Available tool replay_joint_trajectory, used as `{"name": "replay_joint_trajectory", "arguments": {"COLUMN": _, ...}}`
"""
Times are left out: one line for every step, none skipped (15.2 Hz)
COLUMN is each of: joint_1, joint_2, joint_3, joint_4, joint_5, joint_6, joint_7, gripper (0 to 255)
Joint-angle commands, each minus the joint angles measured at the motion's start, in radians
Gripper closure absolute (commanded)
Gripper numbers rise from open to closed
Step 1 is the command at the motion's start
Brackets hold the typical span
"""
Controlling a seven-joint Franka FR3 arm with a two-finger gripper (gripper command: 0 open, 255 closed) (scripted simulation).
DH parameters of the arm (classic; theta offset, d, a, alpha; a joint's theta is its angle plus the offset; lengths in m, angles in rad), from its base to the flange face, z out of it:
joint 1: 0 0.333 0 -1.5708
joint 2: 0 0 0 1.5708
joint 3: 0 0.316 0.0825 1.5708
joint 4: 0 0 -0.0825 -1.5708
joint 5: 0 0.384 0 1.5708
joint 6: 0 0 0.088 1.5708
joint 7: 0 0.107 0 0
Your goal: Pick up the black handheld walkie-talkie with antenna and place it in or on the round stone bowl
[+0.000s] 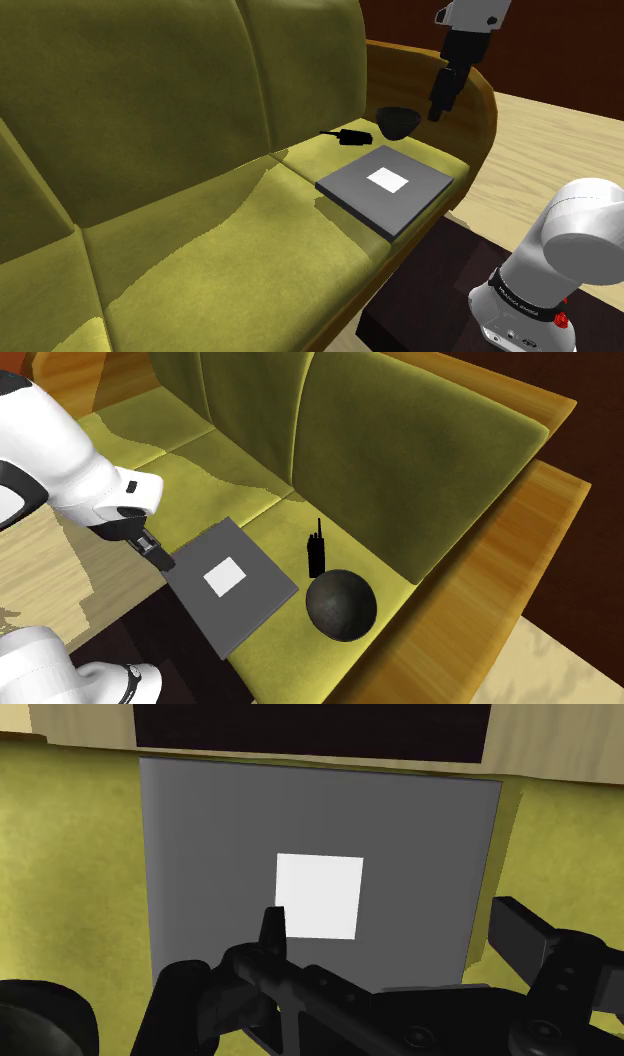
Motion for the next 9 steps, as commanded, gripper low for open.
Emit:
{"name": "replay_joint_trajectory", "arguments": {"joint_1": 0.000, "joint_2": 0.000, "joint_3": 0.000, "joint_4": 0.000, "joint_5": 0.000, "joint_6": 0.000, "joint_7": 0.000, "gripper": 0}}
{"name": "replay_joint_trajectory", "arguments": {"joint_1": 0.000, "joint_2": 0.025, "joint_3": -0.009, "joint_4": -0.003, "joint_5": -0.010, "joint_6": 0.030, "joint_7": -0.019, "gripper": 0}}
{"name": "replay_joint_trajectory", "arguments": {"joint_1": -0.001, "joint_2": 0.051, "joint_3": -0.017, "joint_4": -0.004, "joint_5": -0.019, "joint_6": 0.059, "joint_7": -0.037, "gripper": 0}}
{"name": "replay_joint_trajectory", "arguments": {"joint_1": -0.001, "joint_2": 0.078, "joint_3": -0.026, "joint_4": -0.004, "joint_5": -0.028, "joint_6": 0.088, "joint_7": -0.056, "gripper": 0}}
{"name": "replay_joint_trajectory", "arguments": {"joint_1": -0.001, "joint_2": 0.106, "joint_3": -0.034, "joint_4": -0.002, "joint_5": -0.036, "joint_6": 0.117, "joint_7": -0.073, "gripper": 0}}
{"name": "replay_joint_trajectory", "arguments": {"joint_1": -0.001, "joint_2": 0.135, "joint_3": -0.043, "joint_4": 0.001, "joint_5": -0.043, "joint_6": 0.146, "joint_7": -0.091, "gripper": 0}}
{"name": "replay_joint_trajectory", "arguments": {"joint_1": -0.001, "joint_2": 0.165, "joint_3": -0.051, "joint_4": 0.005, "joint_5": -0.051, "joint_6": 0.174, "joint_7": -0.109, "gripper": 0}}
{"name": "replay_joint_trajectory", "arguments": {"joint_1": -0.001, "joint_2": 0.196, "joint_3": -0.059, "joint_4": 0.011, "joint_5": -0.057, "joint_6": 0.201, "joint_7": -0.126, "gripper": 0}}
{"name": "replay_joint_trajectory", "arguments": {"joint_1": -0.001, "joint_2": 0.227, "joint_3": -0.066, "joint_4": 0.019, "joint_5": -0.063, "joint_6": 0.228, "joint_7": -0.143, "gripper": 0}}
